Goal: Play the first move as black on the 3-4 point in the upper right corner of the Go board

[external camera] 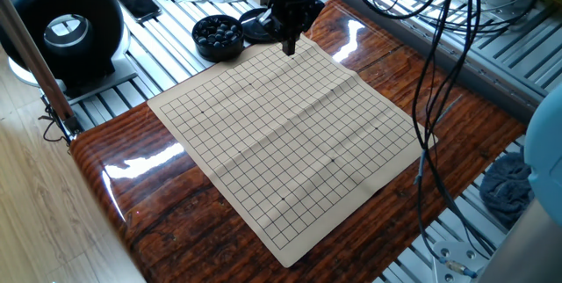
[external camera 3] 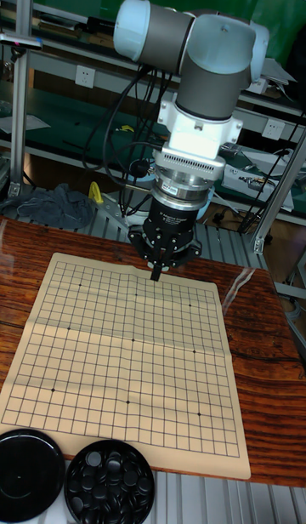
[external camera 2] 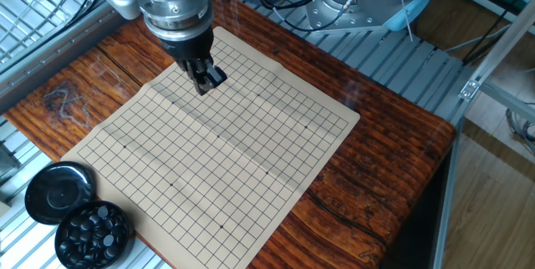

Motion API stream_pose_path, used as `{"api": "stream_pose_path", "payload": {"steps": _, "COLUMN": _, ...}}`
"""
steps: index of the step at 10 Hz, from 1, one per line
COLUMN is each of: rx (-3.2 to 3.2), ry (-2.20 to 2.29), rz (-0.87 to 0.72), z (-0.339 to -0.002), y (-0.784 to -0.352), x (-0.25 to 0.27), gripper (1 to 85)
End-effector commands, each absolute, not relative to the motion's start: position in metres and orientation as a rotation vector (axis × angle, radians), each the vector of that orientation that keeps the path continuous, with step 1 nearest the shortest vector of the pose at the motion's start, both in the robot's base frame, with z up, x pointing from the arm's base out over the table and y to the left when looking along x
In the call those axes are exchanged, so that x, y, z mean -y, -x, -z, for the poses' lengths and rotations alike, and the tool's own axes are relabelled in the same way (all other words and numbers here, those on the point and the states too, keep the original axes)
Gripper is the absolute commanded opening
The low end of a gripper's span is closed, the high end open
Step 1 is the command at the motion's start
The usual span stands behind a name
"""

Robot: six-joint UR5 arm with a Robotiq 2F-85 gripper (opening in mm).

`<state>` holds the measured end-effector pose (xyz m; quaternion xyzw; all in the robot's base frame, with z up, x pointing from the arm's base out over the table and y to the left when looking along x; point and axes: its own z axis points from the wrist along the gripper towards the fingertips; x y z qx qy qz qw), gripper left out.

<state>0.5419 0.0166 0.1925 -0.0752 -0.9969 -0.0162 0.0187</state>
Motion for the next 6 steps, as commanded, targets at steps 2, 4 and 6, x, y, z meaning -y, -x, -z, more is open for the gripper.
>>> {"api": "stream_pose_path", "payload": {"steps": 2, "rx": 3.227, "ry": 0.234, "rz": 0.167, "z": -0.196, "y": -0.578, "x": -0.032, "gripper": 1.3}}
{"api": "stream_pose_path", "payload": {"steps": 4, "rx": 3.237, "ry": 0.255, "rz": 0.173, "z": -0.197, "y": -0.582, "x": -0.032, "gripper": 1.3}}
{"api": "stream_pose_path", "payload": {"steps": 6, "rx": 3.250, "ry": 0.189, "rz": 0.047, "z": -0.195, "y": -0.581, "x": -0.013, "gripper": 1.3}}
